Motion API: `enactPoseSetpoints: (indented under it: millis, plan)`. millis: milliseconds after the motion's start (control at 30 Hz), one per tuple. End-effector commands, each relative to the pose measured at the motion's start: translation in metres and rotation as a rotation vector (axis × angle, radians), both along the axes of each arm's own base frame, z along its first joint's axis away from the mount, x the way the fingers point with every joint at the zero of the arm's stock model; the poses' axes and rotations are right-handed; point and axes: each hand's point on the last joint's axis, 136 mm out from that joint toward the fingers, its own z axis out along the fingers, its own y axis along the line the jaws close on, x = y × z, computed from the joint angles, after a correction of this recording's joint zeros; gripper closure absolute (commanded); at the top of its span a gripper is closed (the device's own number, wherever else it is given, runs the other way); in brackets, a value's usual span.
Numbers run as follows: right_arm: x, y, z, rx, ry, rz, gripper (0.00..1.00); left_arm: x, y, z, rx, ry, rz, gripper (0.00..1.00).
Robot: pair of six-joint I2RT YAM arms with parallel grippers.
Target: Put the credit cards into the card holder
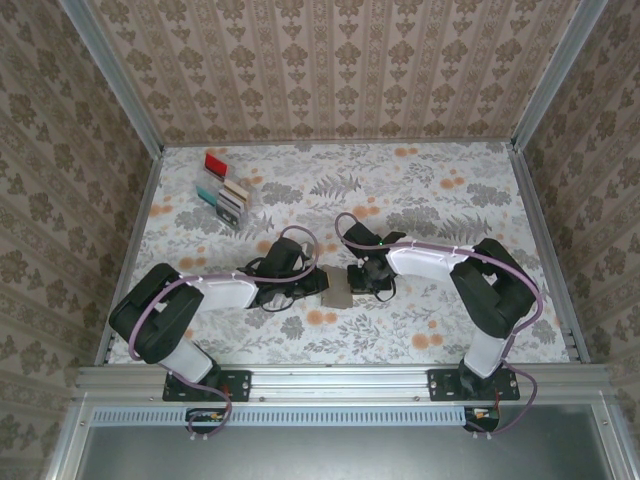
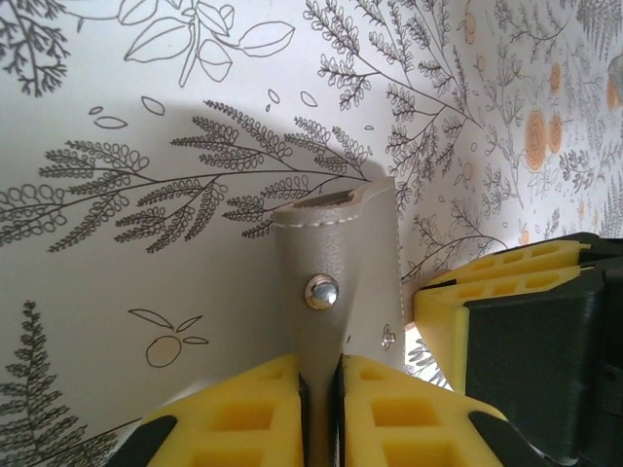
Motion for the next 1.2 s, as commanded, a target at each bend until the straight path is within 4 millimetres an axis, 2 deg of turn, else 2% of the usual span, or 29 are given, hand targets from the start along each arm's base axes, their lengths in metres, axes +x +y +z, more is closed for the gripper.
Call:
enactPoseSetpoints:
  millis: [0,167,233,367,467,633,733,867,1000,1167]
  plan:
    - [-0.011,-0.016,-0.015,-0.068,0.035,0.002,0.83,-0.001,0.011,-0.002,0.054,-0.02,0.017,0.8]
    - [0.006,0.008,0.025,0.079,-0.074,0.015,0.75,0.006,0.023,0.012,0.106,-0.074,0.061,0.54]
    - [0.012,0.016,0.042,0.13,-0.12,0.019,0.7,0.009,0.033,0.02,0.148,-0.102,0.084,0.47]
    - [0.03,0.033,0.077,0.212,-0.22,0.045,0.62,0.02,0.059,0.04,0.212,-0.165,0.159,0.38]
    - [0.044,0.044,0.093,0.226,-0.261,0.073,0.59,0.03,0.084,0.058,0.228,-0.208,0.231,0.34]
    - [0.071,0.071,0.109,0.252,-0.306,0.151,0.55,0.047,0.14,0.084,0.217,-0.213,0.385,0.32]
    - [0.089,0.091,0.113,0.263,-0.305,0.182,0.55,0.059,0.18,0.094,0.186,-0.212,0.503,0.27]
    - [0.109,0.115,0.117,0.302,-0.304,0.199,0.54,0.08,0.225,0.107,0.143,-0.177,0.62,0.27]
    - [0.131,0.136,0.117,0.322,-0.319,0.211,0.53,0.102,0.251,0.121,0.076,-0.135,0.666,0.27]
    - [0.158,0.165,0.117,0.358,-0.324,0.235,0.52,0.124,0.272,0.131,0.073,-0.146,0.694,0.24]
